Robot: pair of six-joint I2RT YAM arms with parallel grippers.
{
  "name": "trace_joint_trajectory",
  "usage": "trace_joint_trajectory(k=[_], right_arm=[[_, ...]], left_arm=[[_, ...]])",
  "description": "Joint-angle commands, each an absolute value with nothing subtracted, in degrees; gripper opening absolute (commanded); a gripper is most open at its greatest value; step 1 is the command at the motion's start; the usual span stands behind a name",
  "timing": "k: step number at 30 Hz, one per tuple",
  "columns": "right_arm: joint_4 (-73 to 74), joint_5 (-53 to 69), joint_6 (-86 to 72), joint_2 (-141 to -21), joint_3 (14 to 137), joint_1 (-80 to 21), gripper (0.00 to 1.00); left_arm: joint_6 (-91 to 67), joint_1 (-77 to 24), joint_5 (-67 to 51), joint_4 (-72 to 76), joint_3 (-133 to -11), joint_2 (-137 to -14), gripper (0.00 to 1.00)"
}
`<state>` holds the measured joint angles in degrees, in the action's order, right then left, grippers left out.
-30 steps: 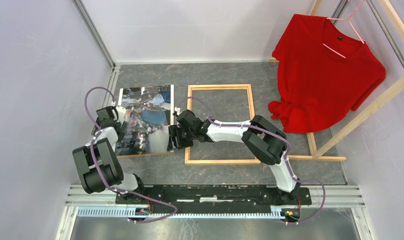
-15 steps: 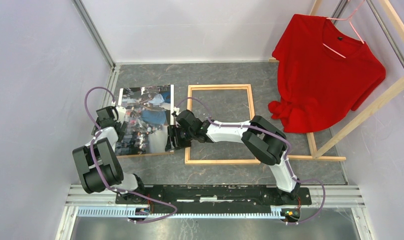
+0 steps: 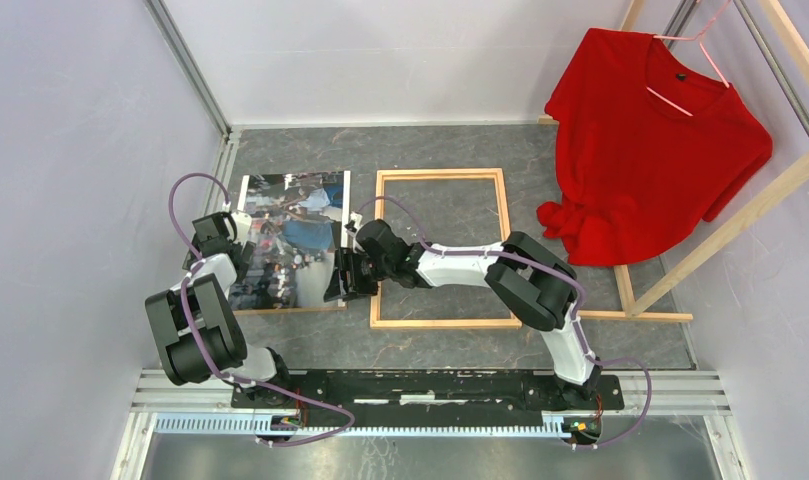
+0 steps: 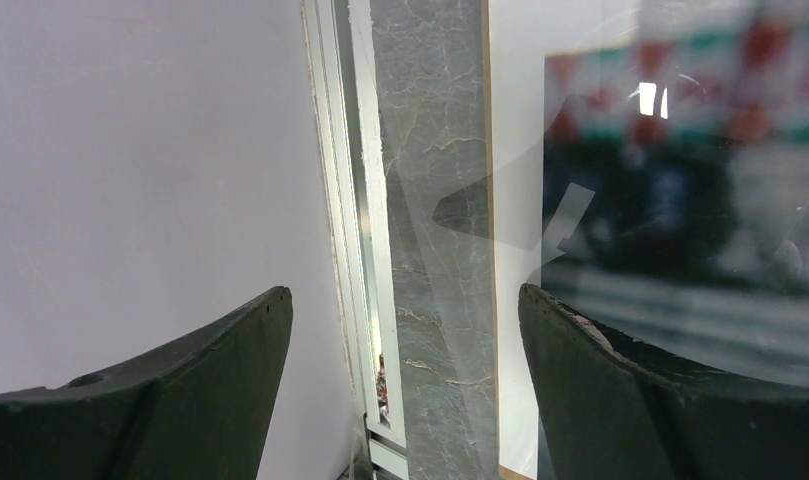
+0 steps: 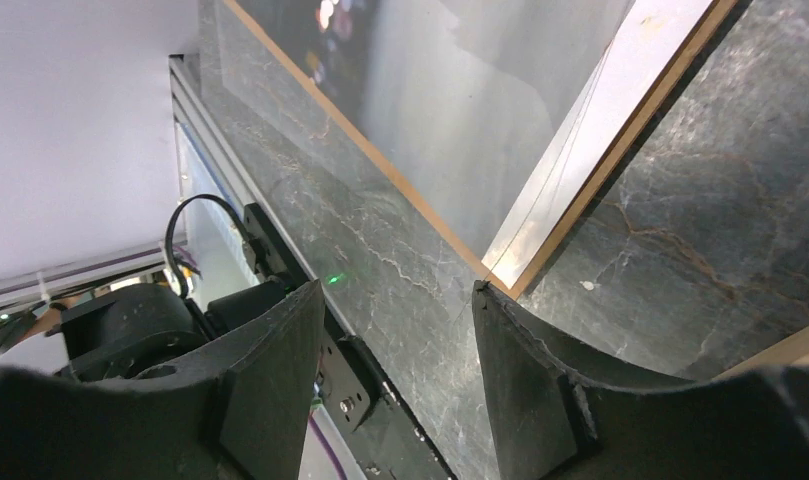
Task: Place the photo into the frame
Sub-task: Pick up the photo frame item at the center of the board.
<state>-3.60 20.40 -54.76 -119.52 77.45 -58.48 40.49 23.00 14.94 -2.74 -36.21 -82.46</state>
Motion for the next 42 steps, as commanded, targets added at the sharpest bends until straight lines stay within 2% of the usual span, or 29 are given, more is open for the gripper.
trace_joint_trajectory(k=[1, 16, 31, 42], right_arm=[[-15.38, 23.69, -60.98, -116.08, 73.95, -58.46, 0.62], [-33.94, 26.3, -71.78, -117.46, 67.27, -58.09, 0.63], [-32.08, 24.93, -71.51, -117.83, 65.27, -58.17, 0.67], [-30.25, 23.13, -72.62, -118.63, 63.1, -59.29, 0.67]], left_arm=[[40.32, 22.77, 9.55, -10.11, -32.04, -86.22, 0.91], [41.37, 22.79, 10.02, -9.41, -31.3, -85.41, 0.91], [41.65, 22.76, 10.11, -9.41, -31.46, -85.28, 0.9], [41.44, 22.83, 9.8, -10.22, -31.9, -85.43, 0.9]])
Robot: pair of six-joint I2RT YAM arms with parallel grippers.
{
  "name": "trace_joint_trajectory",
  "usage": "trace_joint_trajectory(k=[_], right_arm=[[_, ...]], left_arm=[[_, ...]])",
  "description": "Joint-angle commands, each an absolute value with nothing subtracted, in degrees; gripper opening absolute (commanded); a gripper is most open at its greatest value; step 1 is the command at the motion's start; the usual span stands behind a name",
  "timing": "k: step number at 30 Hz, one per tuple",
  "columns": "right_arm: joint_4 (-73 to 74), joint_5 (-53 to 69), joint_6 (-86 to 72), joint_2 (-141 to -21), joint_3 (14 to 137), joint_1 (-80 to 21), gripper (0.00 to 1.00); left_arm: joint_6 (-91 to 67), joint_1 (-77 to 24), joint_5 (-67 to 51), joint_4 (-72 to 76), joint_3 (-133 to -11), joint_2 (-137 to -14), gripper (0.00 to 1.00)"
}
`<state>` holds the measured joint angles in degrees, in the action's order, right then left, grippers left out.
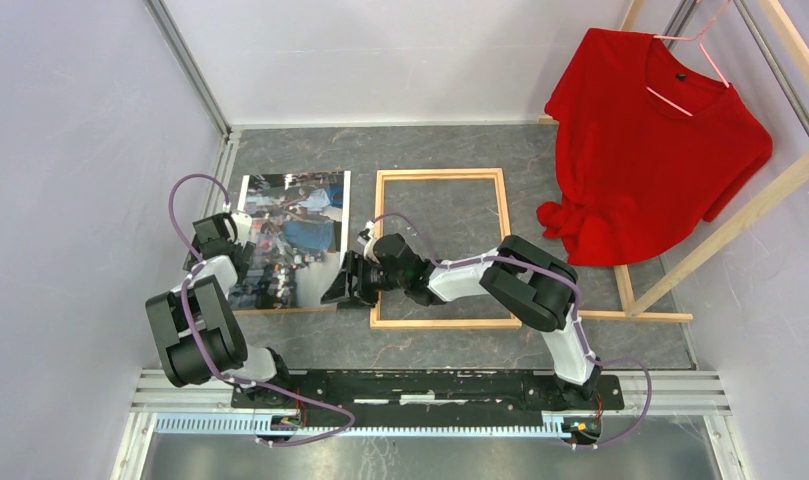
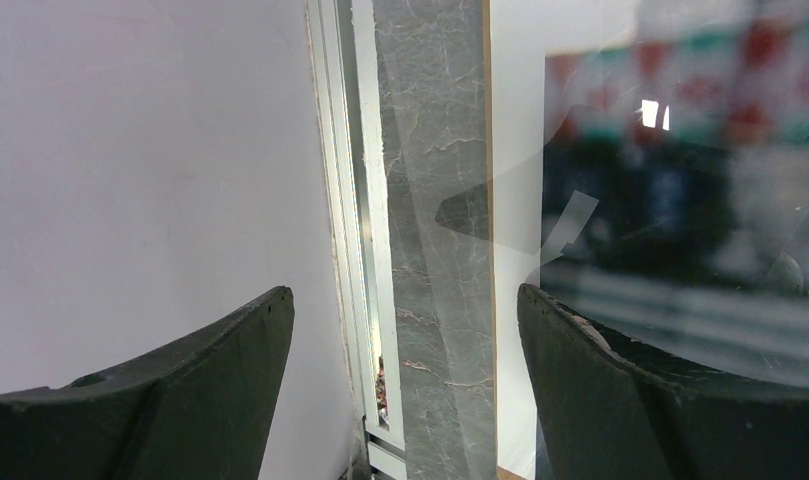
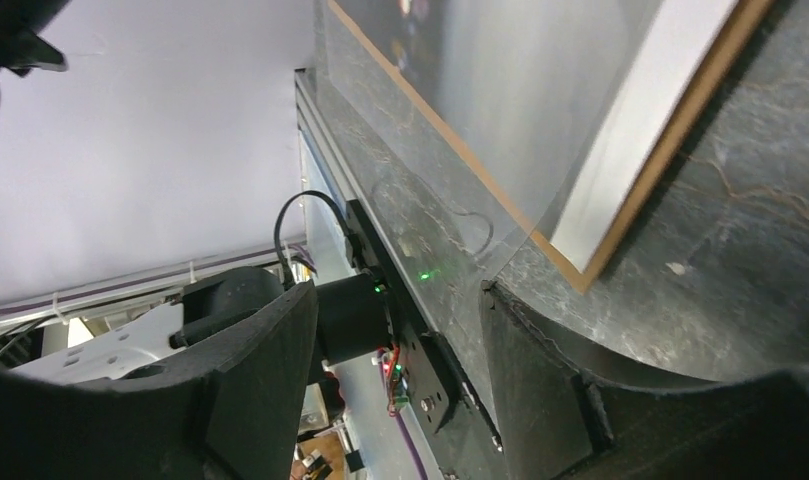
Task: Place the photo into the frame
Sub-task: Pick up the photo frame item at the center of the board.
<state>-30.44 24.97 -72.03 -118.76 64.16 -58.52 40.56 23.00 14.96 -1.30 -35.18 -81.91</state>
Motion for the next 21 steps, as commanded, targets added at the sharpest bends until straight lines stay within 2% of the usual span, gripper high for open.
trace_joint_trajectory(k=[1, 13, 21], right_arm=[[-29.91, 22.84, -72.71, -118.6, 62.76, -59.43, 0.66], [-27.23, 21.0, -73.04, -119.68, 63.03, -59.68, 0.64], [-17.94, 19.18, -69.74, -119.7, 64.39, -60.09, 0.64]], left_arm=[[41.41, 22.78, 9.76, -10.2, -31.96, -85.43, 0.9], [41.61, 22.81, 9.67, -11.05, -32.43, -85.21, 0.89], [41.76, 22.76, 9.59, -11.4, -32.9, -85.47, 0.89]])
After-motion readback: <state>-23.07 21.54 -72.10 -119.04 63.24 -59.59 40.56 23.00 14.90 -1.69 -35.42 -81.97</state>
